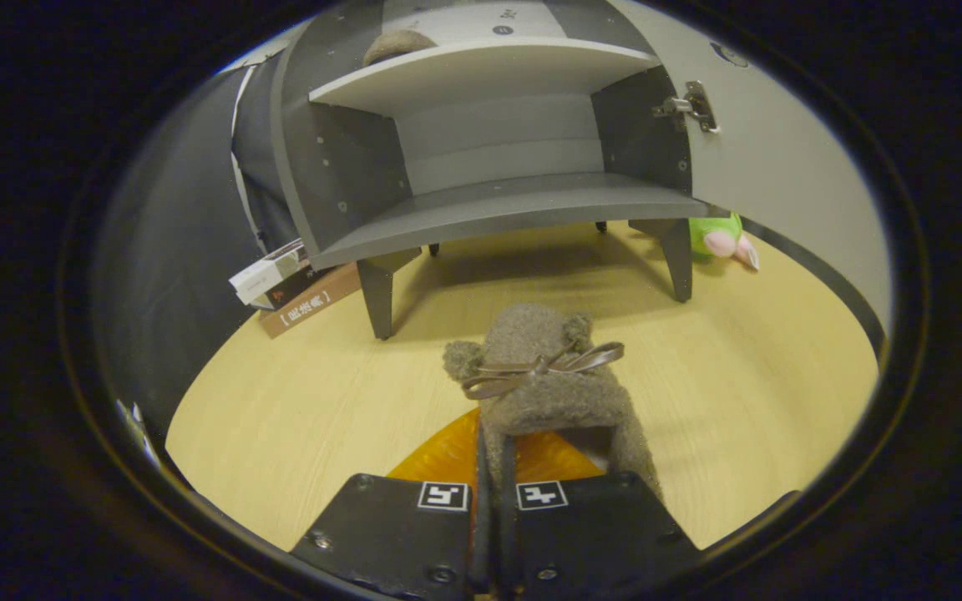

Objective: Open the shoe cabinet door, grab the shoes and put them into the shoe cabinet, then close the shoe cabinet door.

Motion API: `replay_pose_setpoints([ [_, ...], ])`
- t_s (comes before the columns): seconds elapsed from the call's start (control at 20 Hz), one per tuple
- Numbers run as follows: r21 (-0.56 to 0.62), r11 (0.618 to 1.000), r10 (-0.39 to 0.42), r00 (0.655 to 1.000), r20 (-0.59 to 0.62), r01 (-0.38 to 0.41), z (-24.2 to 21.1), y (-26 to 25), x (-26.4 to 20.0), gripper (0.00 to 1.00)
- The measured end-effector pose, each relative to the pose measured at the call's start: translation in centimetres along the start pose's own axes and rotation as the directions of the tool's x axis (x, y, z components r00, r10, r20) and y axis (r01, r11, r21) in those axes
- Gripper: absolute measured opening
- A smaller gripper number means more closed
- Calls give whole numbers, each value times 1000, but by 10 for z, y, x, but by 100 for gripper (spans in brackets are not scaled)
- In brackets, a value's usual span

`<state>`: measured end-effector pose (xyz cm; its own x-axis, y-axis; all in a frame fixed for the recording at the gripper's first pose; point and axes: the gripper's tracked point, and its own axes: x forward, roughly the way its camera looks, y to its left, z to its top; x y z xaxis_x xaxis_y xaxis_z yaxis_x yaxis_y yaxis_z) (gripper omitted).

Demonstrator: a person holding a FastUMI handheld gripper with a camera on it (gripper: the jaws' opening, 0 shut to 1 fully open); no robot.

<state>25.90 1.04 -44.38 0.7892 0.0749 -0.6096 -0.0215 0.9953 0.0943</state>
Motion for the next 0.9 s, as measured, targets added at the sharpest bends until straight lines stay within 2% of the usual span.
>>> replay_pose_setpoints([
  [0.1, -4, 1000, -2, 1000, 25, 2, 7, -4, -22, 8],
  [0.25, -1, 999, 45, 998, 53, -45, 25, 5, -51, 8],
  [0.5, -103, 994, 60, 984, 166, -43, 85, 24, -118, 8],
  [0.7, -216, 976, 88, 951, 296, -23, 148, 49, -178, 8],
  [0.9, -252, 967, 119, 925, 360, -26, 193, 72, -227, 8],
])
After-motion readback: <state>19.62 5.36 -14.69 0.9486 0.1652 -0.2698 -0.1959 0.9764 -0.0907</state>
